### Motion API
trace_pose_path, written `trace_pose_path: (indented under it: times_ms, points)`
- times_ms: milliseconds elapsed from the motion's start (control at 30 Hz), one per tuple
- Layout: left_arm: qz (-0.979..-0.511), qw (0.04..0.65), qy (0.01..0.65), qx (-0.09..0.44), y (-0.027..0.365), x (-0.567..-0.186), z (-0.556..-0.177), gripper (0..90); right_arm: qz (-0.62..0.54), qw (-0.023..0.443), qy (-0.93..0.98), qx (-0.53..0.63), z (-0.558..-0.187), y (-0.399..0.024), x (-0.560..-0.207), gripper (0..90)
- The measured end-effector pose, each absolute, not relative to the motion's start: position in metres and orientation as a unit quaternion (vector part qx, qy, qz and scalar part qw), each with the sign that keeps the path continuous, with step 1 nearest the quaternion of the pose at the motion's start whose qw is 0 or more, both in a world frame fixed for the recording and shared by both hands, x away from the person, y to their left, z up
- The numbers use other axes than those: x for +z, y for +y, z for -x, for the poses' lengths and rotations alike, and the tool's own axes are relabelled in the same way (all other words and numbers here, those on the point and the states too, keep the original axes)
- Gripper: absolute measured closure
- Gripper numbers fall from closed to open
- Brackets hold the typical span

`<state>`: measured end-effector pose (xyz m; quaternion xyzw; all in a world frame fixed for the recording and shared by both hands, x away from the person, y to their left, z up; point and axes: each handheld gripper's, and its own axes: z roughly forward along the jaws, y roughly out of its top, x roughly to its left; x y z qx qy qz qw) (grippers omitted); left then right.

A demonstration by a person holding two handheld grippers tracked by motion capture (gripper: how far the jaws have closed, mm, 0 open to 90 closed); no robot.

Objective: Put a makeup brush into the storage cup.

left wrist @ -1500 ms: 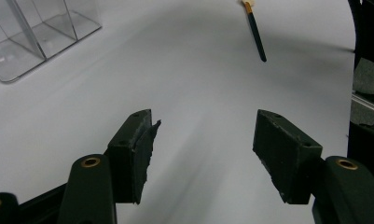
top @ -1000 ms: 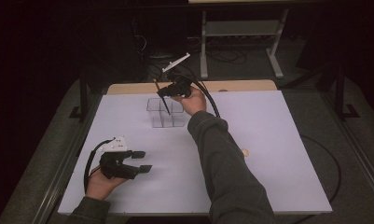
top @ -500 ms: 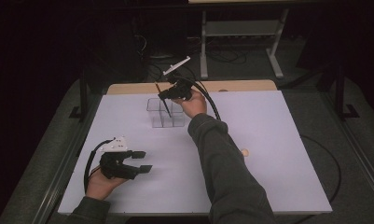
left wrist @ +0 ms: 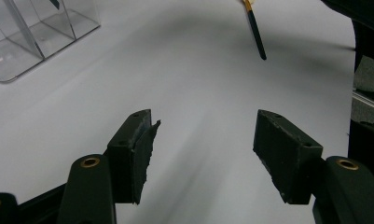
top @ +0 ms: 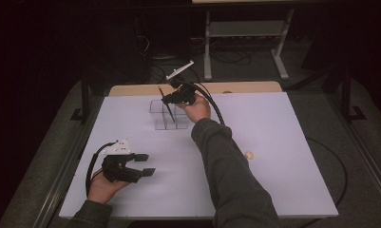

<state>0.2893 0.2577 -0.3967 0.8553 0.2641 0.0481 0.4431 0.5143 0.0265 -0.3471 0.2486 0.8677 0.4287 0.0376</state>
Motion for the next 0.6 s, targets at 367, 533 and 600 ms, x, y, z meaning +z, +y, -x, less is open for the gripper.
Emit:
trace_pose_path:
  times_ms: [367,533,600]
  points:
    - [-0.855,0.443,0.265,0.048,0.2577,-0.3970,-0.2894,36.8,-0.257,0.037,0.870,0.420,-0.5128,0.0276,-0.3533,81.8]
    - [-0.855,0.443,0.265,0.048,0.2579,-0.3968,-0.2894,36.8,-0.252,0.043,0.872,0.416,-0.5135,0.0268,-0.3552,81.5]
    - [-0.856,0.442,0.265,0.048,0.2577,-0.3968,-0.2893,36.8,-0.258,0.046,0.873,0.412,-0.5129,0.0268,-0.3560,77.0]
